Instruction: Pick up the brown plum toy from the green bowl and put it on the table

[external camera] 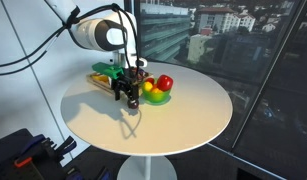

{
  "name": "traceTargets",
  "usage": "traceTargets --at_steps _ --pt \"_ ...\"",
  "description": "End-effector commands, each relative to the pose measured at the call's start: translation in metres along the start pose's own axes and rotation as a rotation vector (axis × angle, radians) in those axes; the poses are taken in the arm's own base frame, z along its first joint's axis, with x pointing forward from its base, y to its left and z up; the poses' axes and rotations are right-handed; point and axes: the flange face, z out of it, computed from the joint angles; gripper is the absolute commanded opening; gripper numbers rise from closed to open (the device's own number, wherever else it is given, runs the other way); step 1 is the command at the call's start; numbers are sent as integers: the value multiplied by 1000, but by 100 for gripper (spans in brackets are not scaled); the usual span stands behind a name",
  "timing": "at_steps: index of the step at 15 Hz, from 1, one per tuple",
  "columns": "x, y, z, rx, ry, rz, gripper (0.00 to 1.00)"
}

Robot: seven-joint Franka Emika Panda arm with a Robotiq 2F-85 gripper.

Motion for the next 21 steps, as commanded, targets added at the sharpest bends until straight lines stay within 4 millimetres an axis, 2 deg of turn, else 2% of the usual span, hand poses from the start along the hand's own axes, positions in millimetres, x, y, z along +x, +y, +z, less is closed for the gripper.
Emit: traceTargets --at_steps 1,10,17,21 --pt "2 1 -12 7 15 6 100" --pt "-4 -4 -42 10 -12 -10 100" --pt "-23 -10 -75 -21 -92 -21 100" --pt "-38 -12 -102 -34 -126 -20 100"
